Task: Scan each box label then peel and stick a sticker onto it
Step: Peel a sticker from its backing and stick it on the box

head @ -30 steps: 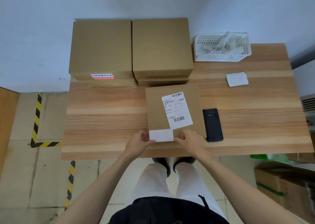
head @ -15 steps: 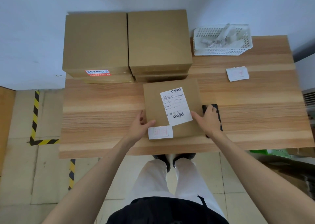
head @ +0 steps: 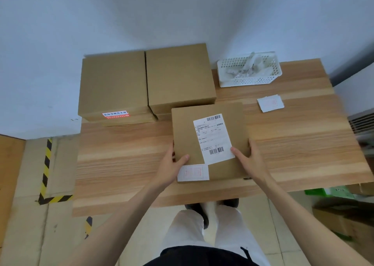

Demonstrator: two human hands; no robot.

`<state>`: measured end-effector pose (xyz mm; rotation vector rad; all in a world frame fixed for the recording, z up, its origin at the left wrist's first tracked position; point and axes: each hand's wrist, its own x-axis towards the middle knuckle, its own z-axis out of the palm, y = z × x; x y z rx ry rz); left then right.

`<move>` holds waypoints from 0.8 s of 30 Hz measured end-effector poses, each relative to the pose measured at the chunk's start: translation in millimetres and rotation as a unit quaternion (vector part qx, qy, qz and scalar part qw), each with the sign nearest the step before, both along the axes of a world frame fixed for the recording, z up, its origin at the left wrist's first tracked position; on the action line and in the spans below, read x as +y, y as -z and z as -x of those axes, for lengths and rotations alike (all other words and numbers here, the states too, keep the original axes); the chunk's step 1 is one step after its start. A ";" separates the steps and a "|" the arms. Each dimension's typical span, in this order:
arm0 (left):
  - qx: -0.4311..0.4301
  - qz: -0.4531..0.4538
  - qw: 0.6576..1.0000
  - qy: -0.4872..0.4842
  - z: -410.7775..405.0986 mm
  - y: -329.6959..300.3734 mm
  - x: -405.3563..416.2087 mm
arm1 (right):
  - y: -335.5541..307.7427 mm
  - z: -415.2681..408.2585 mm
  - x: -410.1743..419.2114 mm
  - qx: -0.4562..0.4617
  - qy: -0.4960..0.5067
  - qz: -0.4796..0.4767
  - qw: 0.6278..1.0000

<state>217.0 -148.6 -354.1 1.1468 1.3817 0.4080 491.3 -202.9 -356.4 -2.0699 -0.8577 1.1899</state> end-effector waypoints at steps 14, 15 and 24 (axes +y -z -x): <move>-0.082 -0.124 0.973 0.178 -209.2 -129.8 14.5 | -156.2 -167.5 -77.6 -0.211 0.158 -0.097 0.960; -0.087 -0.143 0.967 0.191 -227.9 -144.1 15.2 | -169.2 -179.7 -84.4 -0.220 0.173 -0.107 0.954; -0.152 -0.250 0.904 0.313 -391.6 -249.1 -7.4 | -258.4 -283.8 -179.4 -0.253 0.301 -0.203 0.897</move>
